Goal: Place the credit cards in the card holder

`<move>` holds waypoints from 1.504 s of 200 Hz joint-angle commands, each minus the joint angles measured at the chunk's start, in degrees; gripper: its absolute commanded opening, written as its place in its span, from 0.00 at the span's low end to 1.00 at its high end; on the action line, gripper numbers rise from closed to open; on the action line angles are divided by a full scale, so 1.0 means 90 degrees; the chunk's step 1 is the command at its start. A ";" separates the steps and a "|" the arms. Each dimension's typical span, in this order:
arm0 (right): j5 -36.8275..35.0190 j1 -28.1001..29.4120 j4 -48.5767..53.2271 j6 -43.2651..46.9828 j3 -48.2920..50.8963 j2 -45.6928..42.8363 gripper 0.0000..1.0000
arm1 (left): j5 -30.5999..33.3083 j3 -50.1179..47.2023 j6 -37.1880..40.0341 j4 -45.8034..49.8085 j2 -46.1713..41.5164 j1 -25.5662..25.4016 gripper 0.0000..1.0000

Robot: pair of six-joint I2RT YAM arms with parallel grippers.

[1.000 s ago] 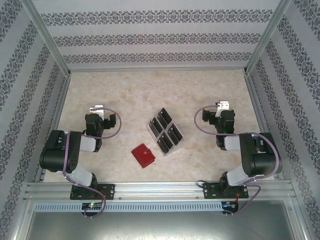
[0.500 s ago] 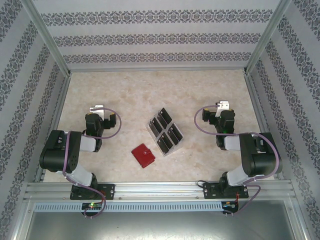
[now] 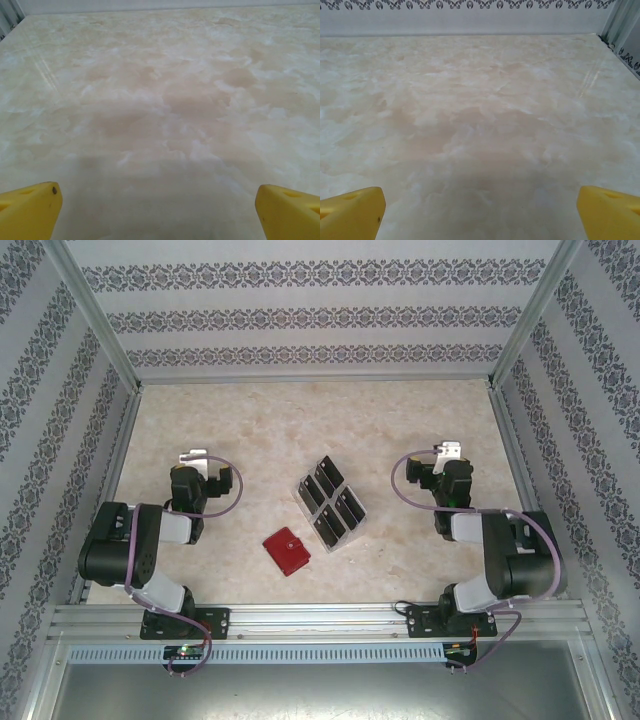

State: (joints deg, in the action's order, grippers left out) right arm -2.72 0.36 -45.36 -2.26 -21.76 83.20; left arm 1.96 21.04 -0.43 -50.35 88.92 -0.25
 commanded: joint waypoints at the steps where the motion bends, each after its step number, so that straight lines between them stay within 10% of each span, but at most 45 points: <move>1: -0.0453 -0.0045 0.1217 -0.0303 -0.0479 -0.0782 0.98 | 0.0239 0.0233 -0.0113 0.0553 -0.0692 0.0039 1.00; 51: -0.0388 -0.0247 0.3031 -0.3008 -0.1005 -0.1959 0.98 | 0.0474 0.0693 -0.0761 0.2373 -0.2326 0.0031 1.00; 96: 0.2122 -0.0324 0.4118 -0.3504 -0.1552 -0.2549 0.95 | 0.0054 0.2012 -0.2375 0.5669 -0.3097 0.0001 1.00; 142: 0.1636 0.1892 0.6715 -0.3093 -0.2422 -0.2710 0.83 | -0.0612 0.2583 -0.3820 0.7942 -0.3100 -0.0552 1.00; 186: -0.0363 0.4247 0.8134 -0.3000 -0.2547 -0.2505 0.85 | -0.0539 0.2195 -0.4204 0.8143 -0.3102 -0.1395 1.00; 301: -0.0193 0.4649 0.8643 -0.2488 -0.2862 -0.1701 0.87 | -0.0600 0.2849 -0.4068 0.8007 -0.1550 -0.2404 1.00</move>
State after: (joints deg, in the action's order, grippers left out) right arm -2.61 40.66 29.41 -26.15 -46.19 67.55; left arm -3.05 44.12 -36.49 20.62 73.54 -20.08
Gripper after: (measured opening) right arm 0.861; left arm 0.999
